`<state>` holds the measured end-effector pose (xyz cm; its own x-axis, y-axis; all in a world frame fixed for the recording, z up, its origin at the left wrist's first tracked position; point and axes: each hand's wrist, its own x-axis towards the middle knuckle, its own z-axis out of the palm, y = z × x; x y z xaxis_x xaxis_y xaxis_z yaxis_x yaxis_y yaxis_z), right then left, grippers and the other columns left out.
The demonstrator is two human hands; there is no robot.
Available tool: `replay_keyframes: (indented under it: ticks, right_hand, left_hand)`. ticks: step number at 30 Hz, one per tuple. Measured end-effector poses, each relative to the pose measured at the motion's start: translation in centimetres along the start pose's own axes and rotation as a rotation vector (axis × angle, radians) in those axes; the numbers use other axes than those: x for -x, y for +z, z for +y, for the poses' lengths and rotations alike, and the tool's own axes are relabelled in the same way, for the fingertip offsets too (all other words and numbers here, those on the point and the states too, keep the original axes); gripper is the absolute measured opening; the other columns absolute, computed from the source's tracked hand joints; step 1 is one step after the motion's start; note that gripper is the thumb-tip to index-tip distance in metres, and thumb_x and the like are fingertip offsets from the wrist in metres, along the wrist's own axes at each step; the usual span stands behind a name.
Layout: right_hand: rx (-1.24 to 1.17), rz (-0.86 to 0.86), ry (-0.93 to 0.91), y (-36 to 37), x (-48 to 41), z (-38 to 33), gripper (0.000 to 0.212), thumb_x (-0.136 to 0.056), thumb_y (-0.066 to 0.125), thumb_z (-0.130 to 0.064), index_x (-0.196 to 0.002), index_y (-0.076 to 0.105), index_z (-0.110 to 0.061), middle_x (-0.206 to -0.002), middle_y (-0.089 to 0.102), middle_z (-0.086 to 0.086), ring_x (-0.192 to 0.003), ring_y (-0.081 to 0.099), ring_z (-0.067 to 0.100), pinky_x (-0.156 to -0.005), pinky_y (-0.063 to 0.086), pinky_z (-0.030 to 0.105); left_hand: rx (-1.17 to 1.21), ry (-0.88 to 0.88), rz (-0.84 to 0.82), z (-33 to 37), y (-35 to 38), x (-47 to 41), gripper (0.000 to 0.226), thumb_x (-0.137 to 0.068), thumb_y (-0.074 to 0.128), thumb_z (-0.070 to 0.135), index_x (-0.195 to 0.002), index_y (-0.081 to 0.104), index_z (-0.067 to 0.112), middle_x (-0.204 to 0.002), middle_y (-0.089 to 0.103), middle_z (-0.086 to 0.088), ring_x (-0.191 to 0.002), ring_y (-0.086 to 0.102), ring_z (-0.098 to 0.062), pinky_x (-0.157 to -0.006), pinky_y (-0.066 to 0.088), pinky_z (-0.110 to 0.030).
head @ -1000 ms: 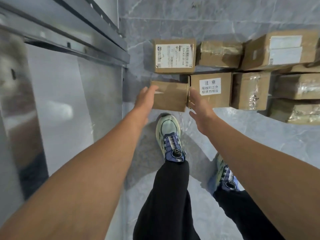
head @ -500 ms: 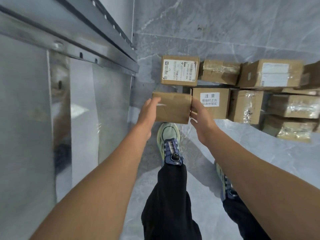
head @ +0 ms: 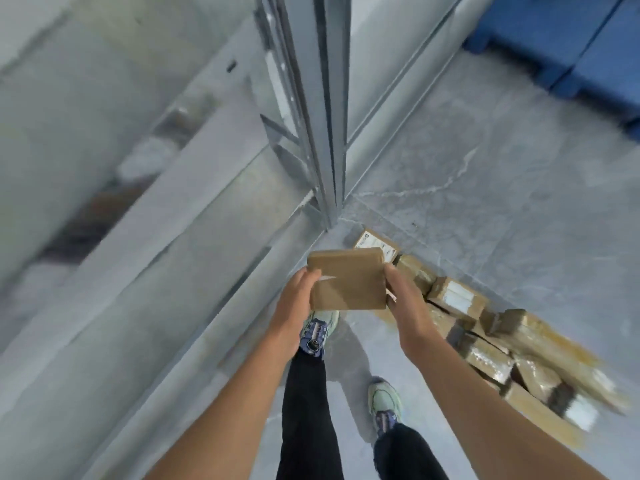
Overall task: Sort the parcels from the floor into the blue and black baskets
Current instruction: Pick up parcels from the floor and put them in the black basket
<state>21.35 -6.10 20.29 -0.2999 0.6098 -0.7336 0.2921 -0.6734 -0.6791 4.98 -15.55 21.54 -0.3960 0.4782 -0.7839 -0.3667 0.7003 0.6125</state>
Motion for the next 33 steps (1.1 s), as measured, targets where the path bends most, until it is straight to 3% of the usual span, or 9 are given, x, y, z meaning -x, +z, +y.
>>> replay_keyframes:
  ticks: [3,6,8,10,15,19,24,28,33]
  right_hand:
    - [0.09,-0.082,-0.063,0.0,5.7,-4.1,0.035,-0.108,0.044,-0.055,-0.12,0.067,-0.032,-0.126,0.067,-0.007,-0.119,0.061,0.013,-0.101,0.047,0.035]
    - [0.227,-0.141,-0.131,1.0,10.3,-6.9,0.069,-0.092,0.048,-0.079,-0.135,0.063,-0.026,-0.138,0.063,0.003,-0.123,0.061,0.022,-0.094,0.054,0.039]
    - [0.282,-0.185,-0.164,2.0,13.1,-8.1,0.088,-0.079,0.05,-0.09,-0.141,0.06,-0.028,-0.14,0.062,0.0,-0.128,0.058,0.022,-0.108,0.05,0.051]
    - [0.332,-0.224,-0.2,3.6,16.1,-9.2,0.09,-0.076,0.05,-0.091,-0.142,0.058,-0.031,-0.141,0.061,-0.004,-0.132,0.056,0.02,-0.117,0.041,0.055]
    - [0.459,-0.38,-0.307,8.8,24.6,-10.9,0.084,-0.08,0.048,-0.09,-0.142,0.06,-0.035,-0.142,0.061,-0.005,-0.133,0.056,0.019,-0.121,0.037,0.053]
    - [0.544,-0.533,-0.371,13.5,31.5,-10.2,0.082,-0.089,0.045,-0.085,-0.151,0.05,-0.033,-0.149,0.053,-0.006,-0.138,0.049,0.019,-0.123,0.034,0.053]
    - [0.605,-0.649,-0.422,18.8,40.0,-6.4,0.074,-0.083,0.048,-0.081,-0.135,0.066,-0.032,-0.139,0.063,-0.005,-0.128,0.06,0.016,-0.118,0.041,0.05]
    - [0.658,-0.801,-0.422,22.9,49.0,-2.4,0.034,-0.108,0.047,-0.051,-0.109,0.072,-0.029,-0.123,0.069,-0.004,-0.117,0.063,0.015,-0.11,0.045,0.04]
    - [0.723,-0.929,-0.438,27.1,57.6,3.6,0.032,-0.113,0.041,-0.04,-0.103,0.069,-0.029,-0.113,0.07,-0.006,-0.106,0.063,0.011,-0.103,0.045,0.035]
  left_hand:
    - [0.094,0.082,0.086,1.6,-0.9,7.3,0.028,-0.09,0.058,0.056,-0.105,0.074,0.039,-0.113,0.076,0.006,-0.111,0.069,-0.013,-0.11,0.047,-0.04]
    - [0.181,0.154,0.174,2.4,-2.2,14.0,0.05,-0.07,0.058,0.07,-0.107,0.073,0.04,-0.119,0.073,0.001,-0.115,0.067,-0.018,-0.112,0.046,-0.049]
    - [0.247,0.204,0.224,2.7,-3.3,18.5,0.05,-0.071,0.059,0.068,-0.109,0.073,0.038,-0.119,0.074,0.001,-0.115,0.068,-0.019,-0.111,0.047,-0.048]
    - [0.316,0.241,0.286,2.6,-4.8,22.5,0.044,-0.075,0.06,0.064,-0.109,0.073,0.04,-0.12,0.074,0.003,-0.115,0.068,-0.017,-0.112,0.047,-0.046]
    - [0.445,0.296,0.409,0.7,-9.4,31.9,0.039,-0.085,0.058,0.055,-0.113,0.07,0.03,-0.119,0.074,0.001,-0.115,0.067,-0.019,-0.11,0.047,-0.043]
    - [0.538,0.362,0.493,-2.8,-13.1,39.5,0.021,-0.105,0.053,0.038,-0.112,0.068,0.024,-0.114,0.072,-0.002,-0.109,0.064,-0.02,-0.097,0.047,-0.035]
    - [0.649,0.422,0.601,-8.5,-17.6,49.4,0.021,-0.106,0.051,0.029,-0.116,0.067,0.019,-0.109,0.073,0.0,-0.1,0.065,-0.013,-0.091,0.049,-0.028]
    - [0.676,0.474,0.721,-14.4,-20.7,57.1,0.053,-0.084,0.052,0.048,-0.123,0.07,0.016,-0.121,0.074,-0.008,-0.101,0.068,-0.013,-0.088,0.051,-0.028]
    - [0.716,0.489,0.857,-23.0,-24.2,63.9,0.029,-0.106,0.05,0.031,-0.123,0.071,0.02,-0.116,0.076,0.0,-0.102,0.068,-0.009,-0.084,0.052,-0.022]
